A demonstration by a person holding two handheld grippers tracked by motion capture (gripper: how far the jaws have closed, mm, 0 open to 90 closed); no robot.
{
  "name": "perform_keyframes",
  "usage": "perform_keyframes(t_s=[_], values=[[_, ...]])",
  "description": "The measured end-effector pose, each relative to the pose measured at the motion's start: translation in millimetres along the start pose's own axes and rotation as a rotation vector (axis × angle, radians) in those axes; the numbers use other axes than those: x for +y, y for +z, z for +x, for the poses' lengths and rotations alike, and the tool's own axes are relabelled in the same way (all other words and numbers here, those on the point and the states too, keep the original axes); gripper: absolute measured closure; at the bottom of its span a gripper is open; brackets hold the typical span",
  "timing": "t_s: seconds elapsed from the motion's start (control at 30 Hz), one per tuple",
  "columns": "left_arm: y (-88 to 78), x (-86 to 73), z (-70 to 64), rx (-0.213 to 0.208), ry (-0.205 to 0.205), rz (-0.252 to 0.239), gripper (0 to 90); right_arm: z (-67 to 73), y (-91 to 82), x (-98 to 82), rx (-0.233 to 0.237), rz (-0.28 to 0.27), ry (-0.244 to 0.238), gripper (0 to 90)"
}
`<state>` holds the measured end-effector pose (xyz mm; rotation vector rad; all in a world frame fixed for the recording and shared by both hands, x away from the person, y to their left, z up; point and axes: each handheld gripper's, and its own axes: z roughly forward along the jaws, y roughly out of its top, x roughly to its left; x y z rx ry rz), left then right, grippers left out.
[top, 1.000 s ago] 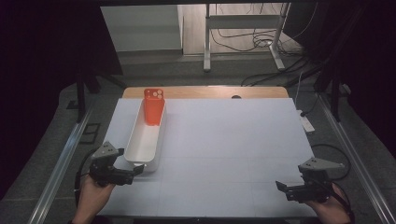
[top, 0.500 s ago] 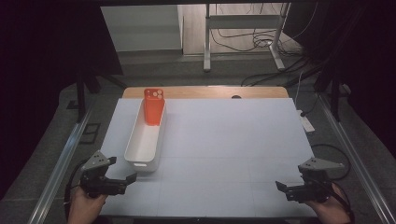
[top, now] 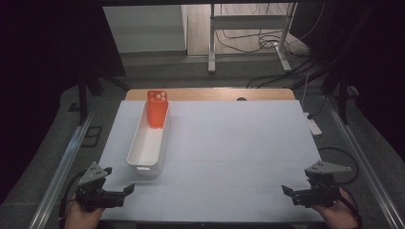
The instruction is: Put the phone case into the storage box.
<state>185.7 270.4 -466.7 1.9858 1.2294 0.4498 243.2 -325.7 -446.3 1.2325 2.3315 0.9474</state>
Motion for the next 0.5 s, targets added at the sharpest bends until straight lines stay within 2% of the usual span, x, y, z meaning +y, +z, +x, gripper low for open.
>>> perform_keyframes(t_s=[0.17,0.5], values=[[-0.8,-2.4,-1.3,0.015,0.008,0.01,0.0,0.0,0.2,0.1,0.001,0.001,0.0,0.0],[1.0,-2.0,-0.5,0.011,-0.003,0.024,0.0,0.0,0.3,0.1,0.001,0.005,-0.002,0.0]])
